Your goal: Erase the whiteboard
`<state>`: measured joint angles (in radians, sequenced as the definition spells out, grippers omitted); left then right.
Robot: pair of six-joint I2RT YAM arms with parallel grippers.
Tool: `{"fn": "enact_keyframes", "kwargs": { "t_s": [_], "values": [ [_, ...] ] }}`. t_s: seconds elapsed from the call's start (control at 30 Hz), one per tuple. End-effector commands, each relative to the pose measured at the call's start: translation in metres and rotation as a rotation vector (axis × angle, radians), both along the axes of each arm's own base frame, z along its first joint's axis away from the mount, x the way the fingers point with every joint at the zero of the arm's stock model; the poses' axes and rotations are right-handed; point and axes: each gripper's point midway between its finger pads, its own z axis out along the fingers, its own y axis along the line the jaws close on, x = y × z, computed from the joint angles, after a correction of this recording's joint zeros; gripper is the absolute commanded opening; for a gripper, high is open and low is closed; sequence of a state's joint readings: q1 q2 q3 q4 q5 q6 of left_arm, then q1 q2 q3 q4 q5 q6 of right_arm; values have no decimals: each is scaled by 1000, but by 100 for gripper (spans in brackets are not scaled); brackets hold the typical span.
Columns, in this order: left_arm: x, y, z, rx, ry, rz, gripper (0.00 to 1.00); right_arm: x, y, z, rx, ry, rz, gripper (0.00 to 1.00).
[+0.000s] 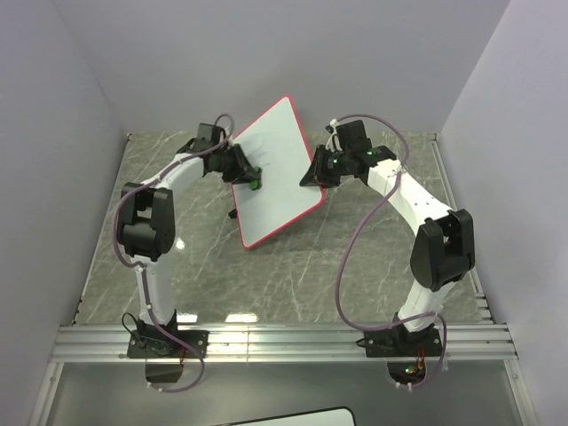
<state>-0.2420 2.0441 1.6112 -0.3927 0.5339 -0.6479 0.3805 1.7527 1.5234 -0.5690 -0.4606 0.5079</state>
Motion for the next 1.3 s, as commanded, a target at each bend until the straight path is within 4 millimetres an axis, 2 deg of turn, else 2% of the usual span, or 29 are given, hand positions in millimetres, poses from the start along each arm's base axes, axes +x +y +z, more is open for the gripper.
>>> {"fn": "enact_keyframes", "kwargs": {
  "t_s": [0.0,0.13,0.23,0.3,0.4,0.43,0.5,0.53,0.57,0.6,0.63,0.73,0.8,0.9,1.0,1.13,1.2,1.27],
  "values": [
    [-31,25,-73,98,168,11,0,-37,12,-13,-55,40,123,0],
    [-43,34,-104,136,220,-13,0,-35,13,-15,-55,43,119,0],
    [-45,31,-111,131,236,-34,0,-32,15,-14,-52,41,121,0],
    [-39,24,-101,94,222,-49,0,-31,16,-13,-52,41,123,0],
    [-23,7,-66,27,156,-80,0,-29,17,-15,-50,48,121,0],
    [-9,-5,-38,-8,91,-109,0,-29,17,-17,-48,53,119,0],
    [-5,-27,-11,-28,31,-166,0,-29,19,-18,-44,56,122,0],
    [6,-43,17,-45,-44,-199,0,-29,19,-19,-46,62,123,0],
    [10,-49,29,-45,-74,-211,0,-29,20,-19,-45,63,123,0],
    [13,-55,31,-42,-76,-215,0,-28,21,-18,-46,60,125,0],
    [20,-63,52,-61,-125,-225,0,-28,21,-20,-50,64,125,0],
    [28,-69,57,-95,-132,-226,0,-26,22,-19,-57,63,126,0],
    [28,-70,52,-101,-123,-230,0,-26,22,-17,-60,61,126,0],
    [27,-63,28,-50,-83,-208,0,-25,20,-19,-67,64,121,0],
    [36,-40,0,-4,-19,-134,0,-27,19,-20,-73,69,120,0],
    [50,13,-40,23,71,-16,0,-29,16,-20,-84,66,115,0],
    [51,29,-61,57,102,-7,0,-29,15,-20,-87,65,112,0],
    [54,47,-72,88,121,-1,0,-31,14,-21,-92,67,111,0]
  ]
}}
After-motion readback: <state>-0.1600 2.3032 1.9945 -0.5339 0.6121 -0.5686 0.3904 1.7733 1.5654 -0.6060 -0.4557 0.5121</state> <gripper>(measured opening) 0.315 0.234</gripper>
